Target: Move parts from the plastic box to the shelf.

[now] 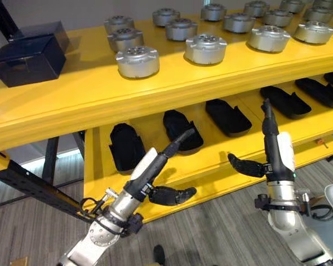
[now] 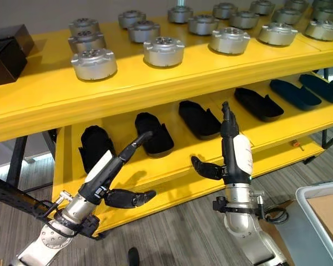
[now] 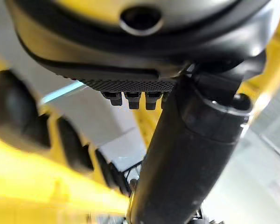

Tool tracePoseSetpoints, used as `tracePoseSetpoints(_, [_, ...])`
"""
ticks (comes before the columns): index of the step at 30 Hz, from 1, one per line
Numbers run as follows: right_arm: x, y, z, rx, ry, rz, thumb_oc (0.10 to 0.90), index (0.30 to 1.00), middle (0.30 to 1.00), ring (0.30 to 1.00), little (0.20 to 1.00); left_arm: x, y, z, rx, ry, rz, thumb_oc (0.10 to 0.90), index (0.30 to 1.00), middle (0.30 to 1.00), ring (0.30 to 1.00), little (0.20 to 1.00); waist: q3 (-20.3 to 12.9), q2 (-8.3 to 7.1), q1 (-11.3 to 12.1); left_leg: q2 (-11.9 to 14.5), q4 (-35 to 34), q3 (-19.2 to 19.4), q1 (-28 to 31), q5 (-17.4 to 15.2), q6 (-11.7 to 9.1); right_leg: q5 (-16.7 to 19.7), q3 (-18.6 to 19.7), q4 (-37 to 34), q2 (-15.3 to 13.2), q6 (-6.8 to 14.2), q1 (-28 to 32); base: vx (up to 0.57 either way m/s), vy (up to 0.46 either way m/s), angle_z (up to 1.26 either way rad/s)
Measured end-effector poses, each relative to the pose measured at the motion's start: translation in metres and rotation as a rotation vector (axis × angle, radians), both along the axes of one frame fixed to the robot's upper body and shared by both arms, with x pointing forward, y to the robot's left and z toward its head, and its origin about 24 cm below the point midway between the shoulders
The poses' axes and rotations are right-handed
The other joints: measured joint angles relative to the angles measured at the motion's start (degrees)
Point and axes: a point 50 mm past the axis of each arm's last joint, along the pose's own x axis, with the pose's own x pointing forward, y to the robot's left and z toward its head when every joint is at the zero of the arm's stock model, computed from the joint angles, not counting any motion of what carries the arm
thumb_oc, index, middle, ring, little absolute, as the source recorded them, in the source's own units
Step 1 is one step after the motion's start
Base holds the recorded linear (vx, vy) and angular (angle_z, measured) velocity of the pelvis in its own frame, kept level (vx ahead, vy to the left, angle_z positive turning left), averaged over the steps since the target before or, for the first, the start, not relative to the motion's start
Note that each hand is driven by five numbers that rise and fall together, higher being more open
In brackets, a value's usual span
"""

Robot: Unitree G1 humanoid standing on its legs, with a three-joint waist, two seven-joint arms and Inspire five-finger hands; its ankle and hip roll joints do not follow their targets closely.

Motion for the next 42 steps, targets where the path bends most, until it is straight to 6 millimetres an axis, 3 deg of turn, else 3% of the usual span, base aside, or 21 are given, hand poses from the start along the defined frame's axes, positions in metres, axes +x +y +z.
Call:
tracePoseSetpoints(8, [0.001, 0.006, 0.004, 0.029, 0.011, 0.105, 0.9, 1.0, 1.0, 1.0, 1.0, -0.009, -0.012, -0.019, -0.211, 0.36, -0.309, 0.9, 1.0, 1.0, 1.0, 1.0, -0.05, 0.08, 0.29, -0.06, 0.0, -0.92, -0.06, 0.16, -0.09, -0.21, -0.87, -0.01, 0.12, -0.06, 0.31, -0.04, -0.018, 0.06])
tracePoseSetpoints(14, [0.001, 0.011, 0.005, 0.063, 0.053, 0.224, 0.9, 1.0, 1.0, 1.0, 1.0, -0.014, -0.015, -0.022, -0.34, 0.514, -0.49, 0.9, 1.0, 1.0, 1.0, 1.0, -0.39, 0.87, 0.37, -0.04, 0.02, -1.35, -0.25, 0.06, -0.47, -0.47, -1.12, 0.18, 0.22, -0.14, 0.27, -0.03, -0.039, 0.03])
tracePoseSetpoints(18, [0.001, 0.012, 0.005, 0.095, 0.108, 0.314, 0.9, 1.0, 1.0, 1.0, 1.0, -0.014, -0.013, -0.021, -0.368, 0.519, -0.51, 0.9, 1.0, 1.0, 1.0, 1.0, -0.5, 1.54, 0.38, 0.03, 0.02, -1.96, -0.5, 0.4, -0.36, -0.72, -1.65, 0.3, 0.46, -0.29, 0.29, -0.02, -0.044, 0.09])
tracePoseSetpoints(20, [0.001, 0.016, 0.005, 0.118, 0.151, 0.399, 0.9, 1.0, 1.0, 1.0, 1.0, -0.018, -0.007, -0.023, -0.394, 0.548, -0.504, 0.9, 1.0, 1.0, 1.0, 1.0, -0.46, 2.66, 0.7, 0.24, 0.03, -2.98, -1.21, 0.69, -0.54, -1.15, -2.55, 0.89, 0.85, -0.57, -0.14, 0.0, -0.044, 0.19])
tracePoseSetpoints(21, [0.001, 0.017, 0.005, 0.128, 0.172, 0.43, 0.9, 1.0, 1.0, 1.0, 1.0, -0.019, -0.006, -0.025, -0.412, 0.573, -0.499, 0.9, 1.0, 1.0, 1.0, 1.0, -0.49, 3.3, 1.93, 0.23, 0.04, -2.97, -1.23, 0.55, -0.72, -1.36, -2.54, 1.17, 0.98, -0.66, -0.05, 0.0, -0.044, 0.07])
tracePoseSetpoints(25, [-0.001, 0.02, 0.001, 0.185, 0.263, 0.559, 0.9, 1.0, 1.0, 1.0, 1.0, -0.027, -0.003, -0.038, -0.501, 0.65, -0.461, 0.9, 1.0, 1.0, 1.0, 1.0, -0.41, 4.43, 3.08, -0.28, -0.04, -3.59, -1.4, 0.4, -1.02, -2.1, -4.87, 1.94, 1.08, -0.77, 0.72, -0.02, -0.022, 0.28])
tracePoseSetpoints(27, [-0.004, 0.018, -0.003, 0.228, 0.346, 0.656, 0.9, 1.0, 1.0, 1.0, 1.0, -0.027, 0.003, -0.045, -0.561, 0.697, -0.453, 0.9, 1.0, 1.0, 1.0, 1.0, -0.09, 3.98, 2.74, -0.06, -0.2, 0.52, -1.86, -1.85, 1.02, -2.5, -8.83, 1.82, 0.52, -1.1, 2.33, -0.08, 0.001, 0.79])
tracePoseSetpoints(30, [-0.005, 0.021, -0.003, 0.216, 0.413, 0.77, 0.9, 1.0, 1.0, 1.0, 1.0, -0.023, 0.009, -0.048, -0.574, 0.713, -0.44, 0.9, 1.0, 1.0, 1.0, 1.0, 0.99, 1.79, 2.62, -0.33, 1.01, 7.32, -1.88, -6.64, 3.51, -3.47, -11.72, 3.2, -2.17, -1.4, 2.23, -0.04, 0.04, 0.59])
tracePoseSetpoints(31, [-0.006, 0.021, -0.003, 0.172, 0.466, 0.838, 0.9, 1.0, 1.0, 1.0, 1.0, -0.022, 0.011, -0.05, -0.565, 0.721, -0.444, 0.9, 1.0, 1.0, 1.0, 1.0, 0.79, 2.29, 2.89, -0.04, 4.96, 8.72, -2.78, -6.77, 4.55, -5.27, -12.19, 5.59, -2.72, -0.4, 2.32, 0.01, 0.087, 0.38])
tracePoseSetpoints(32, [-0.007, 0.021, -0.003, 0.148, 0.495, 0.874, 0.9, 1.0, 1.0, 1.0, 1.0, -0.023, 0.012, -0.051, -0.564, 0.722, -0.447, 0.9, 1.0, 1.0, 1.0, 1.0, 0.75, 2.44, 3.22, -0.1, 5.17, 7.47, -2.81, -3.27, 3.92, -6.38, -12.34, 7.03, -2.65, 0.11, 2.34, 0.02, 0.115, 0.3])
tracePoseSetpoints(33, [-0.008, 0.023, -0.004, 0.139, 0.516, 0.903, 0.9, 1.0, 1.0, 1.0, 1.0, -0.022, 0.013, -0.05, -0.556, 0.719, -0.452, 0.9, 1.0, 1.0, 1.0, 1.0, 0.61, 2.29, 3.18, -0.63, 5.35, 6.58, -2.55, -1.97, 2.44, -7.39, -12.44, 8.21, -3.29, 0.6, 2.47, 0.03, 0.058, 0.24])
tracePoseSetpoints(37, [-0.01, 0.029, -0.006, 0.099, 0.582, 0.999, 0.9, 1.0, 1.0, 1.0, 1.0, -0.017, 0.026, -0.04, -0.488, 0.688, -0.48, 0.9, 1.0, 1.0, 1.0, 1.0, 1.41, -0.48, 3.78, -3.65, 1.55, 5.25, -2.05, 0.06, 3.48, -7.91, -13.75, 9.15, -5.26, 1.13, 2.31, 0.04, 0.127, 0.28])
tracePoseSetpoints(42, [-0.011, 0.034, -0.009, 0.057, 0.646, 1.074, 0.9, 1.0, 1.0, 1.0, 1.0, -0.011, 0.043, -0.023, -0.515, 0.593, -0.446, 0.9, 1.0, 1.0, 1.0, 1.0, 1.54, -0.83, 5.72, -5.32, 0.1, 3.8, -0.76, 0.23, 4.2, -7.93, -13.8, 8.99, -6.26, 1.17, 3.86, 0.04, 0.099, 0.19])
